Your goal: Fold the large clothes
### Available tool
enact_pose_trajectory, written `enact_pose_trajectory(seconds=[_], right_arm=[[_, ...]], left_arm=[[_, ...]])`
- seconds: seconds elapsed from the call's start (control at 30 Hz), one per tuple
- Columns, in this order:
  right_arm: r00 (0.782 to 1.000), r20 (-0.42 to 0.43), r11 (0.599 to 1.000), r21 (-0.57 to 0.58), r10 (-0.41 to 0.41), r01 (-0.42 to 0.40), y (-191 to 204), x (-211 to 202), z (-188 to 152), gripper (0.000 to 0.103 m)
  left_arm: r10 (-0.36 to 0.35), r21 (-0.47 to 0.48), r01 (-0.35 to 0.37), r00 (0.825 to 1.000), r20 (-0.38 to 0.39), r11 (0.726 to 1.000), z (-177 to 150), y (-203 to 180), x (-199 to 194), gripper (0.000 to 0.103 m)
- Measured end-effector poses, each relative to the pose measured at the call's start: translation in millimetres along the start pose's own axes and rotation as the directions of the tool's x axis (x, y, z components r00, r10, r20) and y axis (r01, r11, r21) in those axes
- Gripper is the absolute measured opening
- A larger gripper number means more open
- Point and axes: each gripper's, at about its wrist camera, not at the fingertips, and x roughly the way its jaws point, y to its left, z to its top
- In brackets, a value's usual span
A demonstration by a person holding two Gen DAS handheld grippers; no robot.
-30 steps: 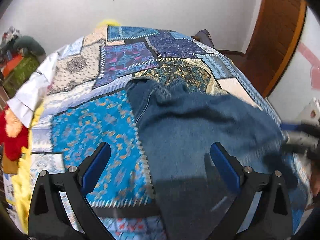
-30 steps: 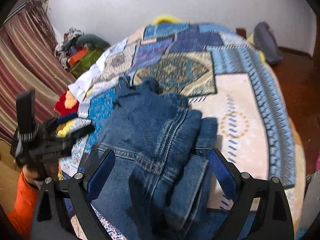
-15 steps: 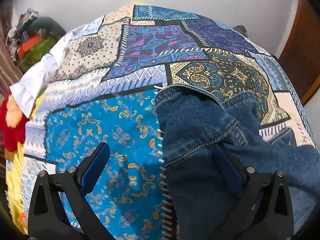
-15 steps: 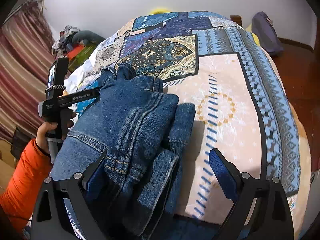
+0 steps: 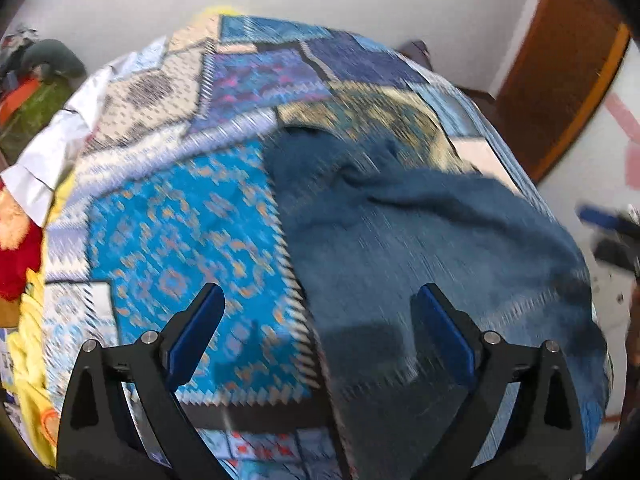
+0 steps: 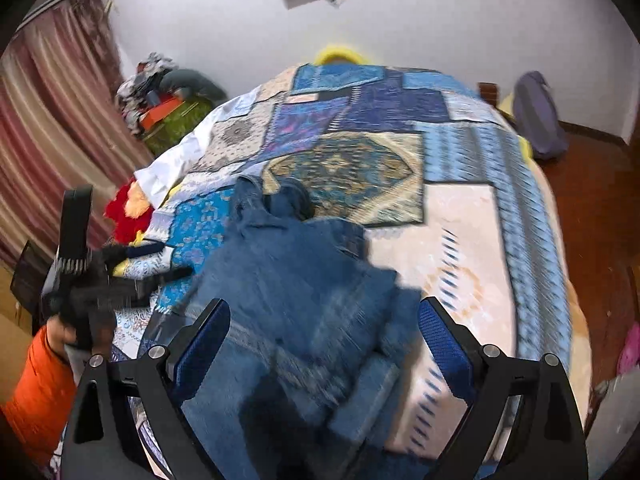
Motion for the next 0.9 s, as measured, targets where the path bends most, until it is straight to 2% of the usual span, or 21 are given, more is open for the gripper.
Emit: enact_pose_trajectory(seconds=[0.07, 0.13, 0.17, 0.27, 0.33, 0.5, 0.67, 0.8, 0.9], right_arm=[[0.997, -0.064, 0.999, 0.018, 0.043, -0.042, -1, 24, 12, 0.094], [0.993, -0.115, 0.998, 0.05, 0.029, -0.023, -9, 43, 17, 0.094], [0.989, -0.145, 0.997, 0.074, 0.013, -0.002, -19, 55, 18, 0.094], [0.979, -0.198, 0.986, 0.166, 0.054, -0.021, -54, 77, 16, 0.094], [0.978, -0.208, 0.984, 0.173, -0.002, 0.038, -67, 78, 13, 0.095], [0.985, -0.174, 0.971, 0.234, -0.005, 0.047, -81, 47, 1, 0.095], [0.992, -0.111, 0.977, 0.199, -0.058, 0.08, -65, 1, -2, 0.095], [0.998, -0.066, 0.983, 0.184, 0.002, 0.01, -46, -23, -8, 0.095], [0.996, -0.053, 0.978, 0.202, 0.072, -0.06, -34, -29, -16, 0.095]], left_arm=[[0.002, 0.014, -0.002, 1.0, -0.007, 1.0, -10, -6, 3, 0.099], [0.021, 0.005, -0.021, 0.999, 0.028, 1.0, -18, -6, 3, 0.103], [0.033, 0.001, -0.033, 0.999, 0.038, 0.999, -22, -5, 5, 0.103], [0.041, 0.01, -0.042, 0.997, 0.059, 0.999, -30, -6, 7, 0.103], [0.059, 0.021, -0.061, 0.995, 0.075, 0.998, -34, -7, 6, 0.103], [0.047, -0.002, -0.047, 0.996, 0.071, 0.999, -35, -1, -2, 0.103], [0.097, 0.007, -0.097, 0.993, 0.074, 0.995, -37, 6, -22, 0.103], [0.086, -0.01, -0.085, 0.99, 0.108, 0.996, -39, 13, -45, 0.103], [0.007, -0.064, 0.0, 0.995, 0.102, 0.998, -39, 17, -54, 0.103]])
